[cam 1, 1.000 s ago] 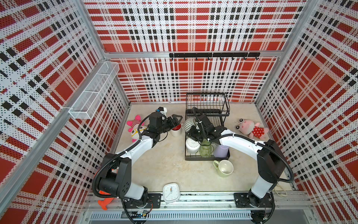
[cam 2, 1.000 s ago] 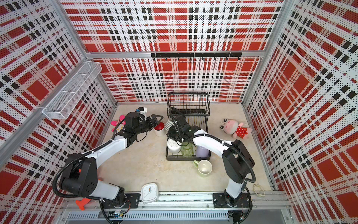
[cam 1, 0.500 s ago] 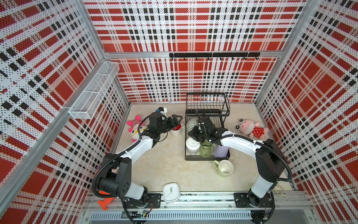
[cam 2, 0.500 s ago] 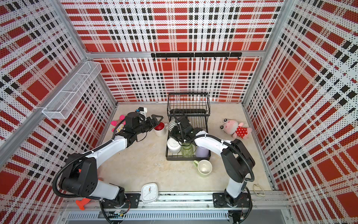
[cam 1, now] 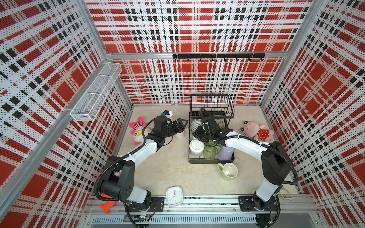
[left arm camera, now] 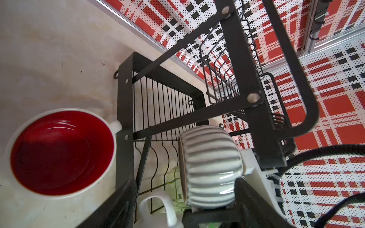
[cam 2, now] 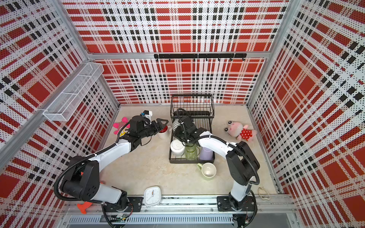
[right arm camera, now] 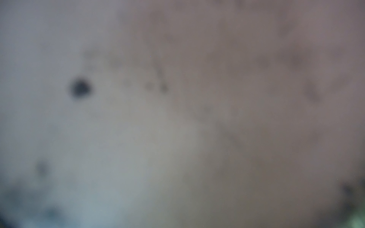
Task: Load cups into a dish rack
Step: Place the cup upside down at the dish rack.
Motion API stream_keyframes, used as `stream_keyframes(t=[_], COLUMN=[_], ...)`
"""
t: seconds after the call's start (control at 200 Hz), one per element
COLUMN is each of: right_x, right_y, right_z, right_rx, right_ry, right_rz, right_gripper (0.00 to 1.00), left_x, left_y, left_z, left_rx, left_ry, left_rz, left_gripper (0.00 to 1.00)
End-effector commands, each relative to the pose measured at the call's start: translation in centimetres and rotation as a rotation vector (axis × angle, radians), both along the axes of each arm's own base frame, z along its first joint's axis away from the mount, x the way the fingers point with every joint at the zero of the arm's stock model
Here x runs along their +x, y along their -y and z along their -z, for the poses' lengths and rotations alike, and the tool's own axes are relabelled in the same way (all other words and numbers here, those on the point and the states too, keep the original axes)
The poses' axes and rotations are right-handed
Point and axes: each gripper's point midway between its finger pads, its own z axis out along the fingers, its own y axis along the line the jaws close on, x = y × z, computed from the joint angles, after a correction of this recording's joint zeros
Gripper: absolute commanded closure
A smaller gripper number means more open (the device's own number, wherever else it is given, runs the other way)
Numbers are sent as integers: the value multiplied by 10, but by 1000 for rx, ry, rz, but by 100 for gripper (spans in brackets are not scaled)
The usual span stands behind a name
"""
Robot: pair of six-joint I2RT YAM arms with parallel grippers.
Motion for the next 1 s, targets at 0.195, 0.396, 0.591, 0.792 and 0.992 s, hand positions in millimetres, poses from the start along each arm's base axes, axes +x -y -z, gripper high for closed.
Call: stream_keyframes(t=[0.195, 0.396, 0.591, 0.792, 0.992], right_x=[32, 34, 28, 22, 14], right_y=[0, 5, -1, 3, 9], right_z=[-17, -7, 10, 20, 27], right_rx=[-81, -168, -283, -369, -410], right_ry=[136, 140, 138, 125, 115], right_rz=[53, 53, 9, -4, -36], right_gripper=[100, 100, 100, 100, 100], left_x=[-4, -13, -15, -21, -28], left_y=[8, 19, 23, 29, 33], left_z=[10, 29, 37, 47, 57], left_rx=[12, 25, 29, 41, 54], left_ry=[9, -16, -27, -43, -60], left_rz=[21, 45, 52, 63, 69], left_gripper=[20, 27, 27, 29, 32])
